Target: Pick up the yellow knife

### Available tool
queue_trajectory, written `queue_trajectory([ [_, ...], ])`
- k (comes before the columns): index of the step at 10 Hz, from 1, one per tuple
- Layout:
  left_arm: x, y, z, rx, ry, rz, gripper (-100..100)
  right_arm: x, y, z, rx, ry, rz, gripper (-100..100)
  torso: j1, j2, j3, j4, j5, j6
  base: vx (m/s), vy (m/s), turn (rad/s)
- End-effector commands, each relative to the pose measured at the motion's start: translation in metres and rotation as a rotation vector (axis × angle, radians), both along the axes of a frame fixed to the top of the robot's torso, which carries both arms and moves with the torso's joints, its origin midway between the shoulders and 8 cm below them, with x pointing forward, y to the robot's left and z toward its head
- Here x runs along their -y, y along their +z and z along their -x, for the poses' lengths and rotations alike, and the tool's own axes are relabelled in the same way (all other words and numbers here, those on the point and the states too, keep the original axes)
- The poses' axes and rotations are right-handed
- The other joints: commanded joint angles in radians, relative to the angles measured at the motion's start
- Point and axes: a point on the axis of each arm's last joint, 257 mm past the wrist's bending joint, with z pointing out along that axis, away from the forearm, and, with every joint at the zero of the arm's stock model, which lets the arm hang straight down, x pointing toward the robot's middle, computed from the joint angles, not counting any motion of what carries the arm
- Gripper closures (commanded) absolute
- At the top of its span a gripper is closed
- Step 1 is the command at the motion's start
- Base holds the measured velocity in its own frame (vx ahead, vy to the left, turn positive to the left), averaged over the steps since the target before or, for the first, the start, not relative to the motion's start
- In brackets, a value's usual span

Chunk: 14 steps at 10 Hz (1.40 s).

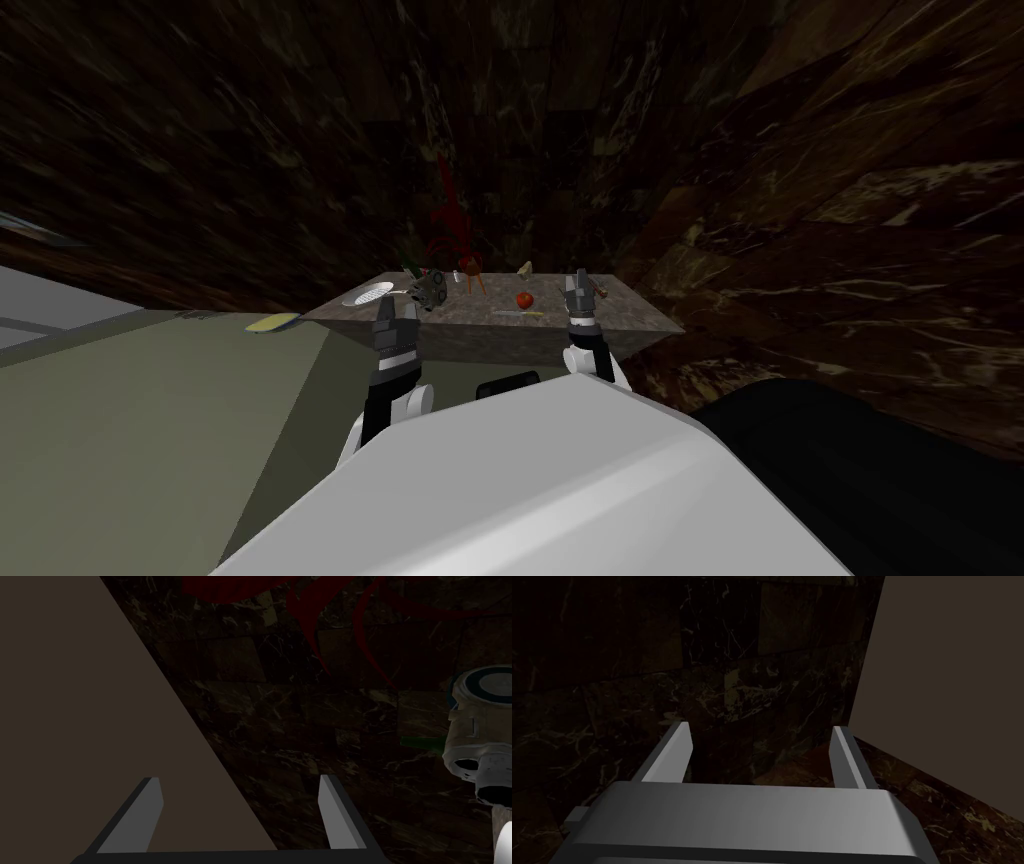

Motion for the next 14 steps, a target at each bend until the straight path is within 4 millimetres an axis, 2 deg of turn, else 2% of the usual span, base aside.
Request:
queue_trajectory([
  [1,0.0,0.0,0.0,0.0,0.0,0.0,0,-0.004,0.006,0.0,0.017,0.013,0.046,-100,0.0,0.0,0.0,0.0,0.0,0.0,-0.015,0.015,0.043],
  [7,0.0,0.0,0.0,0.0,0.0,0.0,0,-0.022,0.021,-0.006,0.08,0.071,0.28,-100,0.002,0.003,0.002,0.001,0.001,0.0,-0.044,0.036,0.108],
  [10,0.0,0.0,0.0,0.0,0.0,0.0,0,-0.029,0.019,-0.009,0.085,0.08,0.356,-100,0.002,0.002,0.001,0.0,0.0,0.0,-0.02,0.026,0.073],
  [14,0.0,0.0,0.0,0.0,0.0,0.0,0,-0.039,0.01,-0.021,0.088,0.12,0.541,-100,0.001,0.003,0.001,0.001,0.0,0.0,-0.038,0.03,0.147],
])
